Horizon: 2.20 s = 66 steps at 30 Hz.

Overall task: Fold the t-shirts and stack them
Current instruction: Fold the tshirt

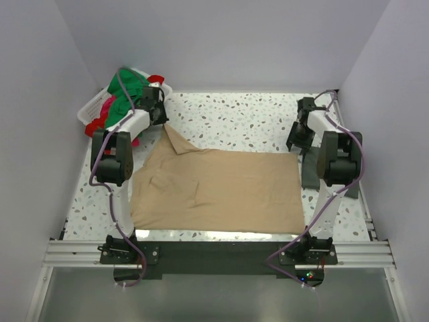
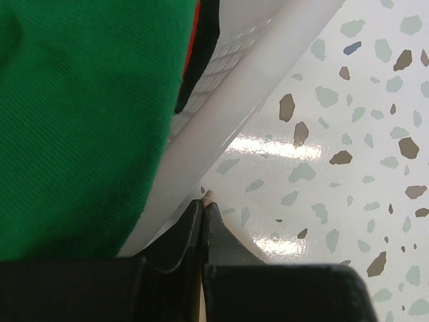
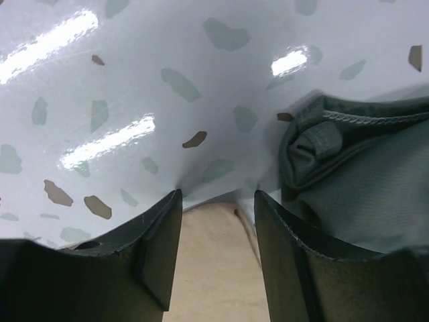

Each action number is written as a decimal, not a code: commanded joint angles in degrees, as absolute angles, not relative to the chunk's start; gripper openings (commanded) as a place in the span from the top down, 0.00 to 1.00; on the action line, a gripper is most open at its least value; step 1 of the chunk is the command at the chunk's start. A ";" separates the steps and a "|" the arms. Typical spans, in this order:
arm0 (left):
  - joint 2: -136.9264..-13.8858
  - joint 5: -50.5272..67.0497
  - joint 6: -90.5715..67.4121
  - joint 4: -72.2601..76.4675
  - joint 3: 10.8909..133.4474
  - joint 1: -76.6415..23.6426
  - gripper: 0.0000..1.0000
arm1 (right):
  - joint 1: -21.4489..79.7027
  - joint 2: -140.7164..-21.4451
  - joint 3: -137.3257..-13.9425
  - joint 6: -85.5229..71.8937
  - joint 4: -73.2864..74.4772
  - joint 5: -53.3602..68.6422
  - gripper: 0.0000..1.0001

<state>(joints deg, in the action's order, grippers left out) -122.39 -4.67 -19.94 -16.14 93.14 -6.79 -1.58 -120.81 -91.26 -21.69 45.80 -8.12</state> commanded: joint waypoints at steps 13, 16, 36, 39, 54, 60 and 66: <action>-118.74 -2.72 -19.42 -15.73 95.54 -5.98 1.00 | -3.43 -117.69 -86.40 -20.30 42.28 -3.34 0.58; -118.65 -2.64 -19.51 -15.82 95.36 -5.98 1.00 | -3.34 -116.81 -85.08 -20.04 42.45 -4.39 0.60; -118.92 1.49 -19.68 -14.50 95.45 -5.98 1.00 | -3.43 -116.37 -84.98 -20.65 44.12 -4.48 0.97; -118.83 3.60 -21.00 -13.71 96.33 -6.06 1.00 | -3.34 -117.68 -87.61 -20.92 45.00 -4.92 1.00; -126.47 6.59 -23.20 -17.75 113.46 -5.98 1.00 | -3.34 -127.00 -107.47 -22.41 51.59 -5.19 1.00; -121.21 7.30 -23.20 -20.56 107.25 -5.80 1.00 | -3.34 -123.67 -106.88 -22.15 51.42 -3.52 1.00; -107.87 7.03 -24.87 -22.49 92.76 -3.88 1.00 | -3.34 -114.62 -98.10 -19.96 48.34 -0.97 1.00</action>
<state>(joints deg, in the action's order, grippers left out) -117.80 6.26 -22.65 -21.71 97.84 -6.02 -3.49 -122.15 -100.49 -21.37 49.41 -3.05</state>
